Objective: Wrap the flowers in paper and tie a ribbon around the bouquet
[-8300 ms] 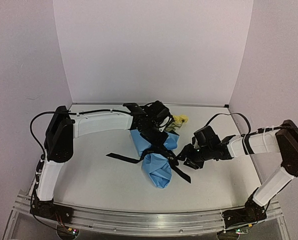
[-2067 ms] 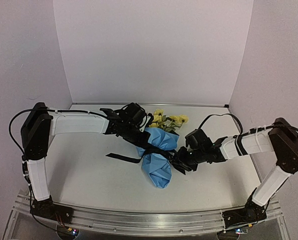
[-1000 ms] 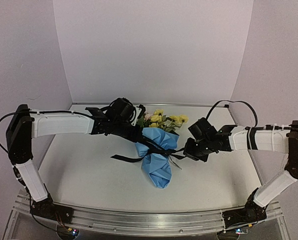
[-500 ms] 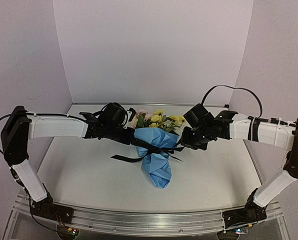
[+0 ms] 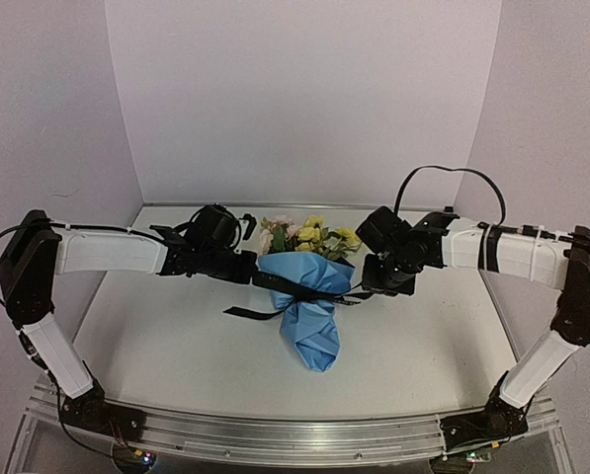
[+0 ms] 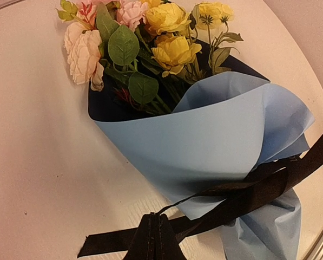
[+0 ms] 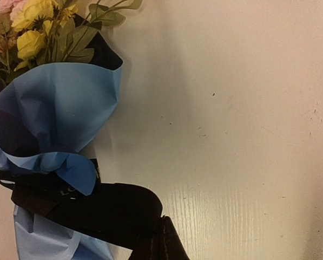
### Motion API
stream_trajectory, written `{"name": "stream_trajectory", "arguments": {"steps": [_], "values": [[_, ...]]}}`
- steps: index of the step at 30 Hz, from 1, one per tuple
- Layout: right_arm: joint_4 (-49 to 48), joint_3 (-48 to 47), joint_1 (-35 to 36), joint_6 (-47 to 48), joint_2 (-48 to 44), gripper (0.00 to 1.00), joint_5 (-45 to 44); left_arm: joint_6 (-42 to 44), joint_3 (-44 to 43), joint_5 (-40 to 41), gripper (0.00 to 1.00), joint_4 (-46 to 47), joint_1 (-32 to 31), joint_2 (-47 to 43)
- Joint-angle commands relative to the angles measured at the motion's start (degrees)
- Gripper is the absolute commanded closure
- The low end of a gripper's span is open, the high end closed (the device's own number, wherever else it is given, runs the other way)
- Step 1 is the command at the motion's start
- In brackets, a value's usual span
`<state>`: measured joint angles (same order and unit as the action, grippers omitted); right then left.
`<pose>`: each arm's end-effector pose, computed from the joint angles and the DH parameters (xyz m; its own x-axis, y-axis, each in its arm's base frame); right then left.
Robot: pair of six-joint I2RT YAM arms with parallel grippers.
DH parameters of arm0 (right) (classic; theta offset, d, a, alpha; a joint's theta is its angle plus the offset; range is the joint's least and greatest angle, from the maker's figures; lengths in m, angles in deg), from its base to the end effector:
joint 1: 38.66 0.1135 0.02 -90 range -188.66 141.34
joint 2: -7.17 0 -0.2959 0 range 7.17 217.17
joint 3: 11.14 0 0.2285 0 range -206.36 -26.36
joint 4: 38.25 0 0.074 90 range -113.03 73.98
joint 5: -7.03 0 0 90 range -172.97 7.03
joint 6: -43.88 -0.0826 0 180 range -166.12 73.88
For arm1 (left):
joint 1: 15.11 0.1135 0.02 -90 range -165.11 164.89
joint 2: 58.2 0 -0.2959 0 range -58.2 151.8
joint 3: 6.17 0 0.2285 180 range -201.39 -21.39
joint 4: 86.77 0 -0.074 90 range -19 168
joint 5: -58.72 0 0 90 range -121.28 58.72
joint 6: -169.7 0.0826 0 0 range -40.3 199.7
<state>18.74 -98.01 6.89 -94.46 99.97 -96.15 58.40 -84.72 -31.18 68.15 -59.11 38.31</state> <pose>0.2460 0.2238 0.2479 -0.8794 0.1423 -0.4543 0.0521 0.9773 0.2052 0.2773 -0.2676 0.2302 -0.7094 0.1801 -0.6814 0.4680 0.8432 -0.2644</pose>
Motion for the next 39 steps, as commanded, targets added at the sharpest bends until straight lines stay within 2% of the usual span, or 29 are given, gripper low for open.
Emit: {"name": "stream_trajectory", "arguments": {"steps": [1, 14, 22, 28, 32, 39], "values": [[2.0, -3.5, -0.6, 1.7, 0.6, 1.00, -3.1, -0.8, 0.1, -2.0, 1.00, 2.9, 0.5, -1.3], [3.2, -6.9, -3.2, 3.4, 5.2, 1.00, -3.5, -2.6, 0.4, -4.6, 1.00, 4.3, 2.5, 1.0], [-2.0, -10.9, -3.2, 5.9, 10.5, 1.00, 6.0, -3.4, -0.9, -7.5, 1.00, 5.8, 3.4, 4.1], [-4.6, -11.1, -0.7, 3.8, 12.6, 1.00, 9.9, -3.5, -1.7, -9.4, 1.00, 6.4, 5.0, 6.0], [-4.5, -10.0, 0.5, 2.0, 10.9, 1.00, 7.6, -2.8, -2.4, -10.6, 1.00, 6.1, 5.3, 6.7], [-4.1, -1.7, -2.5, -2.1, 4.2, 1.00, 2.9, -3.6, -0.8, -10.7, 1.00, 6.5, 5.4, 5.9]]}}
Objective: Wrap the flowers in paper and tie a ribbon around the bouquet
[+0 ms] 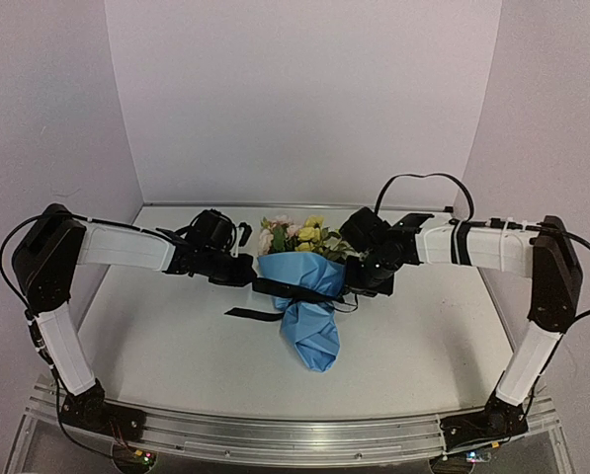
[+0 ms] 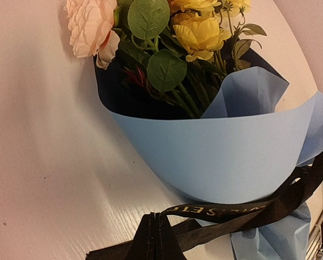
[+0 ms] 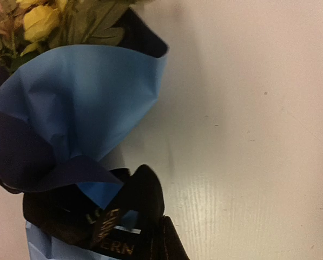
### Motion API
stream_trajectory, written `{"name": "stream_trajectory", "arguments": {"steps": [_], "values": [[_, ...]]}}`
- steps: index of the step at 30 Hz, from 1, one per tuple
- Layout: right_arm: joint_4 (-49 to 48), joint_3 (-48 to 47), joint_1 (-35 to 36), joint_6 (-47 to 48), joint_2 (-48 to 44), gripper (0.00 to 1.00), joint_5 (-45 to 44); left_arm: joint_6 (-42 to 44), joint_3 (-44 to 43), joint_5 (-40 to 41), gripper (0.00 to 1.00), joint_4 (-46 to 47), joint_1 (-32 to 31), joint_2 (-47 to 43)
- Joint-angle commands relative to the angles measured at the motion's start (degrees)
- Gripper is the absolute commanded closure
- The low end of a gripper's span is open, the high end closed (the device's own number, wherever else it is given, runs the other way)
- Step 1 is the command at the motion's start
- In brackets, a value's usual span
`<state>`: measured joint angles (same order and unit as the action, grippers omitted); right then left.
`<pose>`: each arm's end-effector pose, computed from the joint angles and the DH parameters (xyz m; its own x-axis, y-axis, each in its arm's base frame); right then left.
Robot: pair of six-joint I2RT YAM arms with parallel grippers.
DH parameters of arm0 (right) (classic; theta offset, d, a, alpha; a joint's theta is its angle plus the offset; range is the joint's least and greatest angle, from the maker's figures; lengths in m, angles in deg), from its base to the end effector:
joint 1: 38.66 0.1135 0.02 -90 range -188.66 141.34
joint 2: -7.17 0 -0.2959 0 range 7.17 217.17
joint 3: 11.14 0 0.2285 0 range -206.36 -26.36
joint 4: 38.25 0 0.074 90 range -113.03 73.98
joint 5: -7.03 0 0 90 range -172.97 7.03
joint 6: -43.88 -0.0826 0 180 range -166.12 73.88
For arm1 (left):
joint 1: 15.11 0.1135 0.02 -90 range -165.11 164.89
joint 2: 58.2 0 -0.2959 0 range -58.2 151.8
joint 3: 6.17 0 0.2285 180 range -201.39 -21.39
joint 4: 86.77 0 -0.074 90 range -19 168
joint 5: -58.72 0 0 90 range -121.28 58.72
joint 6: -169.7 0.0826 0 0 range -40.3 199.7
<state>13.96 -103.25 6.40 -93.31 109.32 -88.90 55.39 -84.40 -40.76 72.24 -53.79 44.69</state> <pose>0.2745 0.2629 0.2247 -0.9164 0.1147 -0.3835 0.0032 0.9602 0.2794 0.3056 -0.2621 0.1954 -0.7995 0.1199 -0.5886 0.4139 0.8201 -0.3951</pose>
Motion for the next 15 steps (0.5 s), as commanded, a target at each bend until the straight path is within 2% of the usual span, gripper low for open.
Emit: {"name": "stream_trajectory", "arguments": {"steps": [1, 15], "values": [[0.7, 4.2, -2.0, -3.8, -5.7, 1.00, -4.6, -0.8, -1.0, -1.2, 1.00, 2.6, 0.1, -0.6], [0.9, 13.6, -2.1, -10.4, -12.7, 1.00, -9.7, -2.1, 1.3, -1.6, 1.00, 4.0, 0.1, -2.2]]}}
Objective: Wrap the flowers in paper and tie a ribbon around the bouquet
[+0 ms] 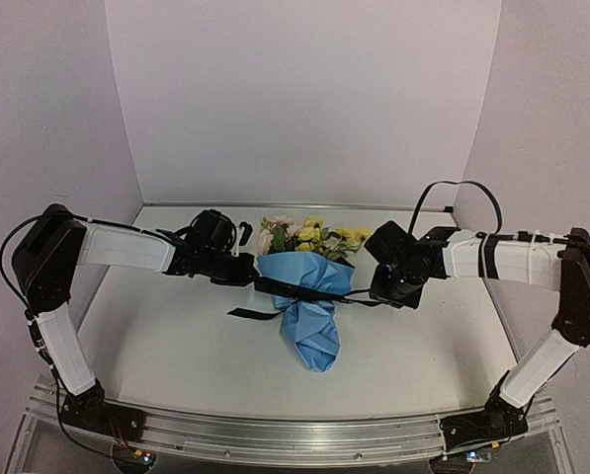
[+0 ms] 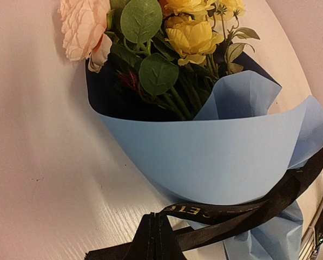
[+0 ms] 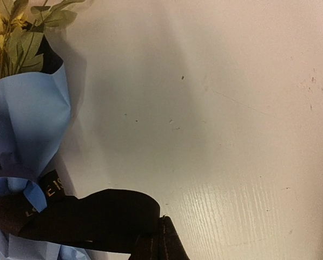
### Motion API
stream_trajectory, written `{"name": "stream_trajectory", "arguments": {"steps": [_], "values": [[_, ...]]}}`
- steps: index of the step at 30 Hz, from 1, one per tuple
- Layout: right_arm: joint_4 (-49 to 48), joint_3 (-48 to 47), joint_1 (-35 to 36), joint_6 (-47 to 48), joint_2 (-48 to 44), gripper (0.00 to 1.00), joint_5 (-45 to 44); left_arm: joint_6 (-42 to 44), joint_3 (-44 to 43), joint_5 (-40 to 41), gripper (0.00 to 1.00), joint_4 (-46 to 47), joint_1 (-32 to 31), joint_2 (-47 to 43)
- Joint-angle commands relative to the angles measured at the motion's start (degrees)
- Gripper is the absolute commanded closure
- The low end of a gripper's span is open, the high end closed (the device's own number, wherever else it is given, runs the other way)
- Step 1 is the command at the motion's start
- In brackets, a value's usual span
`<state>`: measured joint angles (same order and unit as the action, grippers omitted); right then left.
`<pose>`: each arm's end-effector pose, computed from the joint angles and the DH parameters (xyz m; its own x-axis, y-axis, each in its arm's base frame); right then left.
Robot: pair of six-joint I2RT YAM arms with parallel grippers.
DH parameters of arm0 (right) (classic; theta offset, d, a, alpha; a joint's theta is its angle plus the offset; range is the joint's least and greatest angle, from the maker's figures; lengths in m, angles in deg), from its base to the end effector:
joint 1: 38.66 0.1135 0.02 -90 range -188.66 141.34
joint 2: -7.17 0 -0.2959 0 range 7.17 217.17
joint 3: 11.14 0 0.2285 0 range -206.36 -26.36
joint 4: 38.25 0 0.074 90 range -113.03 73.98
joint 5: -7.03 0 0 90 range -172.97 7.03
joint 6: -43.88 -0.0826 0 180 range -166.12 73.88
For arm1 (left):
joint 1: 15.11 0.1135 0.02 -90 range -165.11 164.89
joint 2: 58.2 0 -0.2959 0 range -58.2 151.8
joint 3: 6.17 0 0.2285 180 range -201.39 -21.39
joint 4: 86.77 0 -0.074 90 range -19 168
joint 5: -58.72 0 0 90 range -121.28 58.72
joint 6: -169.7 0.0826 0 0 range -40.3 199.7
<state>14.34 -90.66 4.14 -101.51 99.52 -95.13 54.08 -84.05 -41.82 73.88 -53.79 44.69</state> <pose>0.2461 0.2042 0.2177 -0.8727 0.2884 -0.3939 0.2084 0.9497 0.2336 0.3060 -0.2643 0.1968 -0.8020 0.0975 -0.5894 0.4101 0.8073 -0.4245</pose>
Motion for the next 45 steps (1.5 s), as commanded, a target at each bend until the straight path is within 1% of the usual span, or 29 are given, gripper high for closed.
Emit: {"name": "stream_trajectory", "arguments": {"steps": [1, 10, 18, 21, 24, 31, 36, 41, 45], "values": [[0.6, 1.2, 0.2, -2.3, -3.1, 1.00, -3.6, -0.9, 1.0, -0.5, 1.00, 2.4, 0.1, -2.4], [0.8, 2.4, 0.0, -1.2, -3.7, 1.00, -4.1, -1.2, 1.8, -0.4, 1.00, 2.8, 0.1, -2.9], [0.6, 4.8, 0.0, -3.6, -4.7, 1.00, -3.5, -1.5, 2.3, -0.7, 1.00, 3.1, 0.1, -3.2], [-0.2, 4.8, 0.7, -3.0, -4.2, 1.00, -1.8, -1.6, 2.3, -1.1, 1.00, 3.4, 0.1, -3.2], [-2.3, 3.5, 3.8, -1.5, -1.6, 1.00, 1.3, -1.5, 2.2, -1.2, 1.00, 3.4, 0.1, -3.0], [-6.4, -4.6, 9.5, 3.6, 7.9, 1.00, 9.9, -1.4, 2.3, -1.9, 1.00, 3.4, 0.1, -3.0], [-6.5, -10.7, 12.3, 7.7, 12.8, 1.00, 15.2, -1.1, 2.8, -2.1, 1.00, 3.1, 0.1, -3.6], [-6.4, -14.1, 15.1, 10.1, 14.6, 1.00, 17.3, -1.0, 3.6, -2.4, 1.00, 3.0, 0.0, -4.3], [-6.2, -13.4, 15.4, 9.7, 13.4, 1.00, 15.9, -0.9, 3.9, -2.9, 1.00, 3.0, 0.0, -4.6]]}}
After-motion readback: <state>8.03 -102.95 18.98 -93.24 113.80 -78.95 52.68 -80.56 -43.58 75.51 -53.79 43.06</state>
